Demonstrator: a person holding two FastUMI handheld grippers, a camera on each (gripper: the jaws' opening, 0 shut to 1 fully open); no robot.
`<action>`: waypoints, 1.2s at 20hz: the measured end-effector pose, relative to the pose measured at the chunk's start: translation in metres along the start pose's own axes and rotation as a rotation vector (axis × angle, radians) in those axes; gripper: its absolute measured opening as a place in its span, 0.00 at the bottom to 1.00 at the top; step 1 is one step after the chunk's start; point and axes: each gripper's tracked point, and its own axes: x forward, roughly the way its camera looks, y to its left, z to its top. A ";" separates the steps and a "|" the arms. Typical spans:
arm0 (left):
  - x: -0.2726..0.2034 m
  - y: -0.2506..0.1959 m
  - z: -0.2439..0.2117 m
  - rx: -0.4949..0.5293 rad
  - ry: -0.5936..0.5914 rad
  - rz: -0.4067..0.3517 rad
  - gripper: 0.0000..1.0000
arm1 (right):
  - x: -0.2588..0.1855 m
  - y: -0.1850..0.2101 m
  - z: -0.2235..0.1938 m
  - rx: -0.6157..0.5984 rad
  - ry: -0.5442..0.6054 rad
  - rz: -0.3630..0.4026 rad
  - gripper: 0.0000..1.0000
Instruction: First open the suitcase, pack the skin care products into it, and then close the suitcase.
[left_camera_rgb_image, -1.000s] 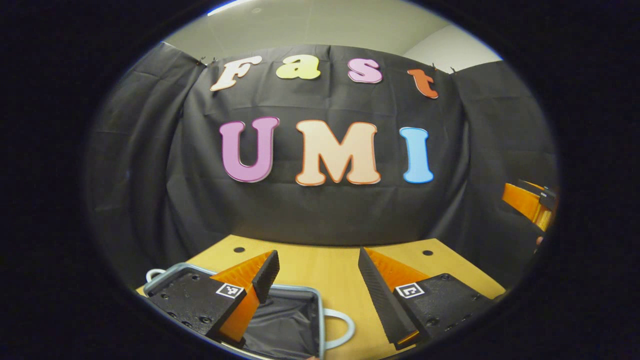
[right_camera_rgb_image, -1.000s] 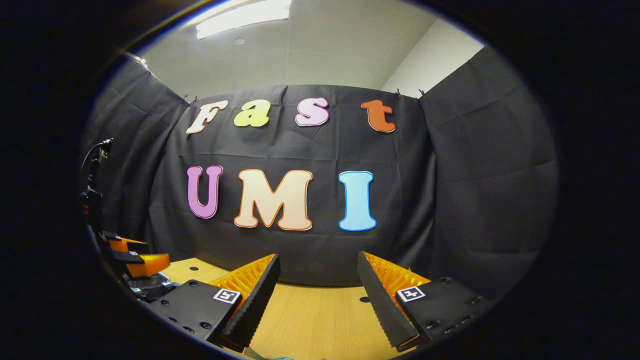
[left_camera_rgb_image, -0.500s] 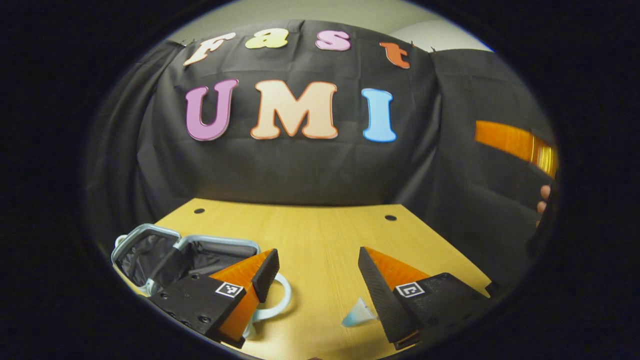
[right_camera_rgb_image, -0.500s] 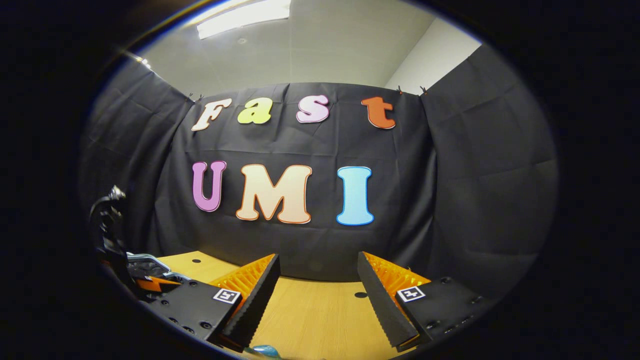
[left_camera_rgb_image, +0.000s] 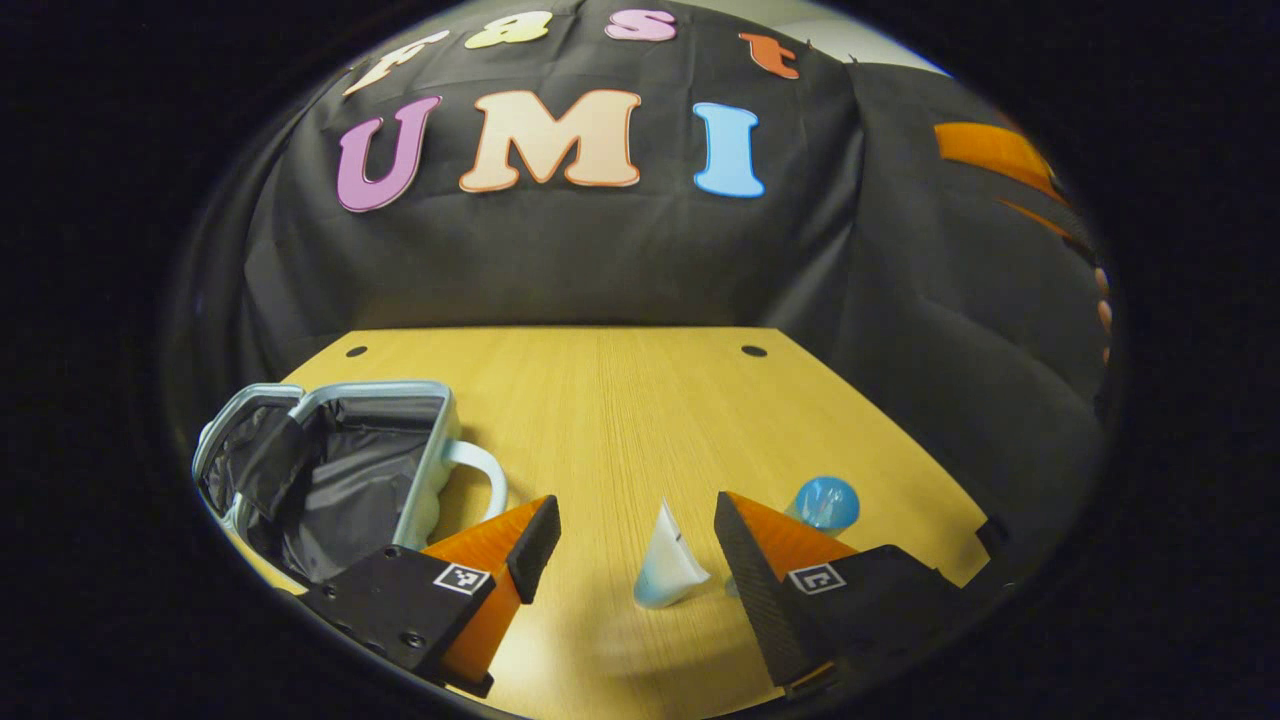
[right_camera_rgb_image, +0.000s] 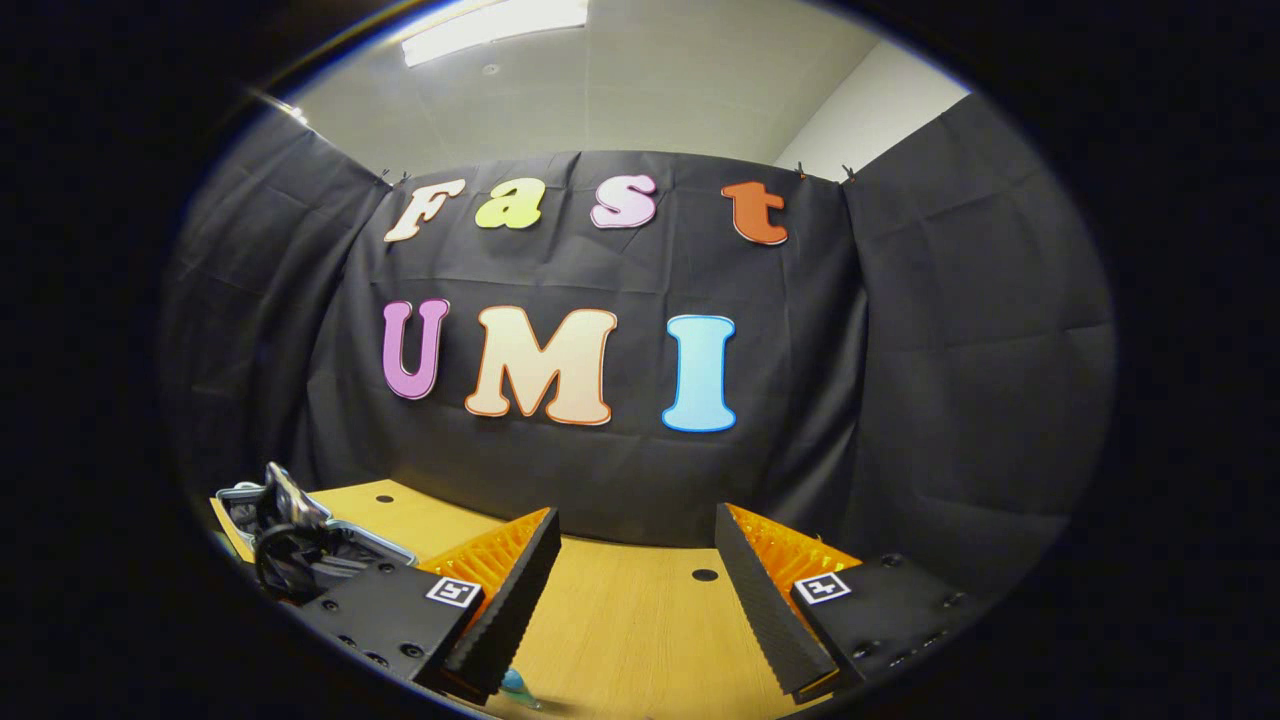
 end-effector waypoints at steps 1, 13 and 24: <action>0.006 0.002 -0.010 -0.002 0.020 -0.004 0.91 | -0.002 0.000 -0.003 -0.006 0.007 0.002 0.97; 0.022 0.005 -0.041 -0.015 0.103 -0.025 0.24 | -0.016 0.039 -0.032 -0.025 0.046 0.116 0.99; -0.038 0.036 0.061 -0.013 -0.016 0.020 0.23 | -0.016 0.098 -0.156 -0.013 0.251 0.260 0.98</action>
